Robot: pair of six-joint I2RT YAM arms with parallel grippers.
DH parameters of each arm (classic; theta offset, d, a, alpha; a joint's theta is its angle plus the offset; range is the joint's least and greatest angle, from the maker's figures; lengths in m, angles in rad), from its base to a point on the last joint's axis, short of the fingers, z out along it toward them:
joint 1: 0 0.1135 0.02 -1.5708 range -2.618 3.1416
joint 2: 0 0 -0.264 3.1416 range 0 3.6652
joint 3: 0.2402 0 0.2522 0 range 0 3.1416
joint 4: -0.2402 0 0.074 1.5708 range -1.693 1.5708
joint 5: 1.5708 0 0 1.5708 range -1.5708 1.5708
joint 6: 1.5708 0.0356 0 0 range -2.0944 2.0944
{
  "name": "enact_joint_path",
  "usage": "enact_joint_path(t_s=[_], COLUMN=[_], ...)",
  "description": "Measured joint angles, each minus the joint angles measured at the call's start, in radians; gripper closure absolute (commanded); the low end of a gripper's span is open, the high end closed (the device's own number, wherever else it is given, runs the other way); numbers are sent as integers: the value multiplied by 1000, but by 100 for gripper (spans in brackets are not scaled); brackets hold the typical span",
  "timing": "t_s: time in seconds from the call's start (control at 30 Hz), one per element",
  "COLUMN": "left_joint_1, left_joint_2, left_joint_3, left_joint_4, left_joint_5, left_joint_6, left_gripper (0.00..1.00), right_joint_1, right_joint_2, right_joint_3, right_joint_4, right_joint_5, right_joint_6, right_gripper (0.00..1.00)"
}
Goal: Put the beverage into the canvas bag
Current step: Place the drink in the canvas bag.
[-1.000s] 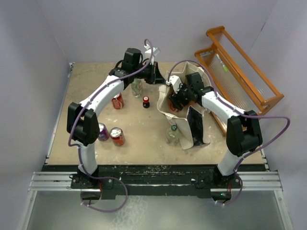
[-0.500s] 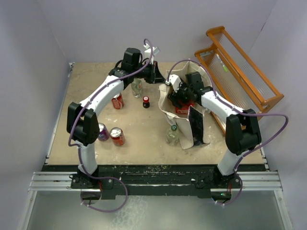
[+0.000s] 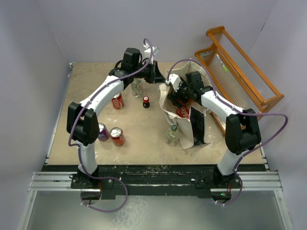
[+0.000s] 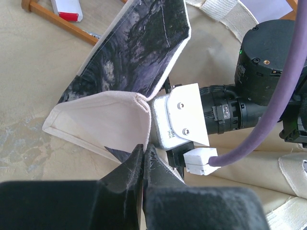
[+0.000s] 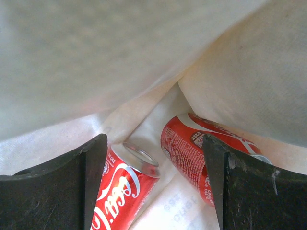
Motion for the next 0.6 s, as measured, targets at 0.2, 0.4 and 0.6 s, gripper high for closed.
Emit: enact_joint_path(t_s=[0.2,0.4,0.6], left_joint_1=[0,0,-2], left_joint_2=[0,0,0], left_joint_3=[0,0,0], left_joint_4=[2,3,7], left_joint_5=[1,3,4], left_joint_6=[-3,-11,-32], left_gripper=[100,100,100], right_joint_1=[0,-1,-1], right_joint_2=[0,-6,-29], right_joint_3=[5,6,11], right_joint_4=[-10,-19,-38], right_joint_5=[0,0,1], right_joint_6=[-4,-7,-12], right_gripper=[15,8,6])
